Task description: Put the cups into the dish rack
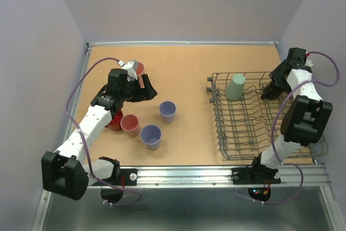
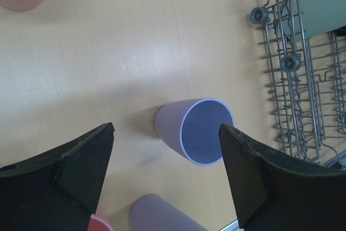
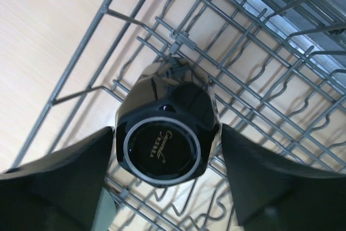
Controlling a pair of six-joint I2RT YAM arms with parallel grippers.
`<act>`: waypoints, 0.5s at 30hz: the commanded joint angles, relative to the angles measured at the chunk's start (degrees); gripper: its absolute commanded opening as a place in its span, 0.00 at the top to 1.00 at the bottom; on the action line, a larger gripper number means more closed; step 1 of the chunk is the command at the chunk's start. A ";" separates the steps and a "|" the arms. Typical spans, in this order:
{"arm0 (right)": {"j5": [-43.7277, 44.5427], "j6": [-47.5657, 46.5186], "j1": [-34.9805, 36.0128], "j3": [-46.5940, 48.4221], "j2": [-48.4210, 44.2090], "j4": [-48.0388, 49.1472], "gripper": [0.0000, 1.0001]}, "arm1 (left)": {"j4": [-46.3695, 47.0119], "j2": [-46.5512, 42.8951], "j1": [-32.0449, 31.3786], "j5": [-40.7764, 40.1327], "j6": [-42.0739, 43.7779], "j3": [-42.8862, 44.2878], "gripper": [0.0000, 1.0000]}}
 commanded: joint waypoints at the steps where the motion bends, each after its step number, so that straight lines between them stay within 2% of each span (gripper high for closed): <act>1: 0.31 0.67 -0.60 4.75 -0.41 1.99 0.12 | 2.53 0.36 -0.06 1.46 -0.25 1.78 0.11; 2: 0.23 0.15 -0.51 4.75 -0.94 1.99 0.03 | 2.53 0.45 -0.06 1.63 -0.34 1.95 0.11; 3: 0.23 0.06 -0.51 4.84 -1.20 1.90 0.00 | 2.62 0.53 -0.06 1.72 -0.34 2.13 0.11; 15: 1.98 0.41 -0.51 4.75 -7.35 0.32 0.00 | -1.51 1.85 -0.15 0.23 1.94 6.00 0.11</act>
